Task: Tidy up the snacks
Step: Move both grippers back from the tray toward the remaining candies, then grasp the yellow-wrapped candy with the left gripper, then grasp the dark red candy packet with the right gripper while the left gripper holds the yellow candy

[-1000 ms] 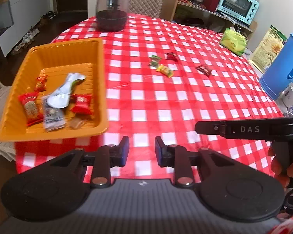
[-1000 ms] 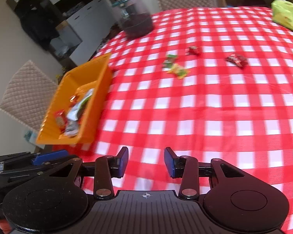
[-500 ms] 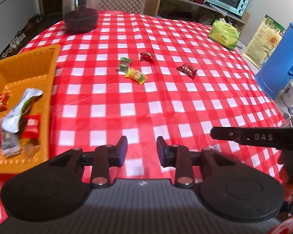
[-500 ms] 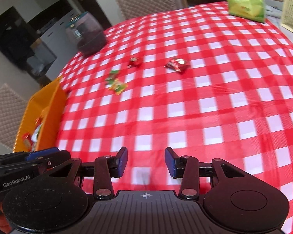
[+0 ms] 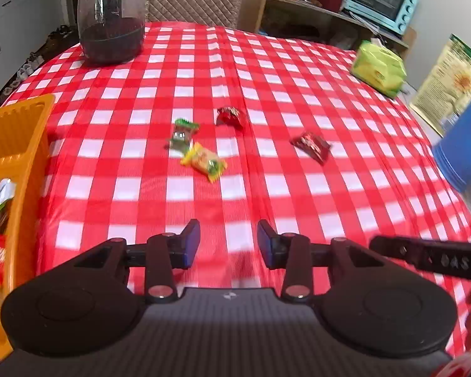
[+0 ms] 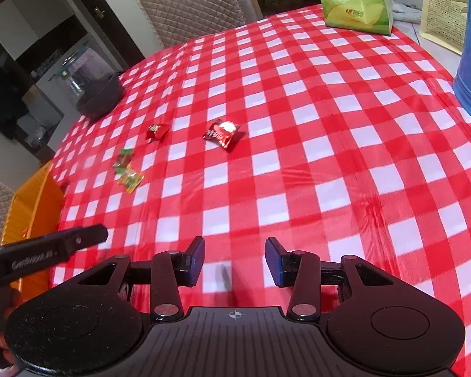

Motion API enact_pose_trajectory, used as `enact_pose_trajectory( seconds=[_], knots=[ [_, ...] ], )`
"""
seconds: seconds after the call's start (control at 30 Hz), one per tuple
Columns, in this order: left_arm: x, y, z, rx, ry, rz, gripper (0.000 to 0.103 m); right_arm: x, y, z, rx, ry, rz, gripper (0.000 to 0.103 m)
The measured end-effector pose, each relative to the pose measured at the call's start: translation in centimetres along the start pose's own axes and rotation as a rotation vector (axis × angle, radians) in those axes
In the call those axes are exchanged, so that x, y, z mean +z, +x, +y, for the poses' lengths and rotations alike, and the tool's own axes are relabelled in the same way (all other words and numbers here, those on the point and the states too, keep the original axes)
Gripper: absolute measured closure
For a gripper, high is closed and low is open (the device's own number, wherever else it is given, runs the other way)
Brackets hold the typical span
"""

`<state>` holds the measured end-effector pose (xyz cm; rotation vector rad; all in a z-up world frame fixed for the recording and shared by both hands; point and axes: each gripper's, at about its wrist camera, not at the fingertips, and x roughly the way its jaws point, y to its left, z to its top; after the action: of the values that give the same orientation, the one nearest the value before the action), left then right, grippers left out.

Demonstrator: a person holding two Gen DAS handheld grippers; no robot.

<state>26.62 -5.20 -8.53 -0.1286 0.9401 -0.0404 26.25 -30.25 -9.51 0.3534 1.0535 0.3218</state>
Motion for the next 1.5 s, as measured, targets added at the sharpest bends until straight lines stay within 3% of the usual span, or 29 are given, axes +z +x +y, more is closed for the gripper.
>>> enact_pose_trajectory(
  seconds=[0.13,0.6,0.8,0.97,1.03,1.23,1.5],
  knots=[
    [1.2,2.2,0.2,0.017,-0.022,-0.018,0.062,0.6,0.9,-0.4,-0.007,0.007,0.003,0.060],
    [3.6,7.4,0.3,0.079,-0.024,-0.049,0.061,1.6,2.1,-1.5,-0.052,0.044,0.010,0.060],
    [3.9,8.3,0.1,0.115,0.007,-0.077,0.063,1.6,2.4,-1.7,-0.063,0.047,0.016,0.060],
    [3.8,8.4,-0.1,0.139,0.062,-0.090,0.072,1.9,2.7,-1.5,-0.066,0.027,0.010,0.060],
    [3.6,8.2,-0.1,0.138,0.081,-0.092,0.081,2.1,3.0,-1.3,-0.068,0.008,0.008,0.060],
    [3.1,7.4,0.5,0.135,0.102,-0.075,0.083,3.0,4.4,-0.3,-0.049,-0.085,-0.005,0.060],
    [2.5,4.5,2.6,0.149,0.052,-0.084,0.083,5.2,6.1,1.6,0.028,-0.322,-0.080,0.060]
  ],
)
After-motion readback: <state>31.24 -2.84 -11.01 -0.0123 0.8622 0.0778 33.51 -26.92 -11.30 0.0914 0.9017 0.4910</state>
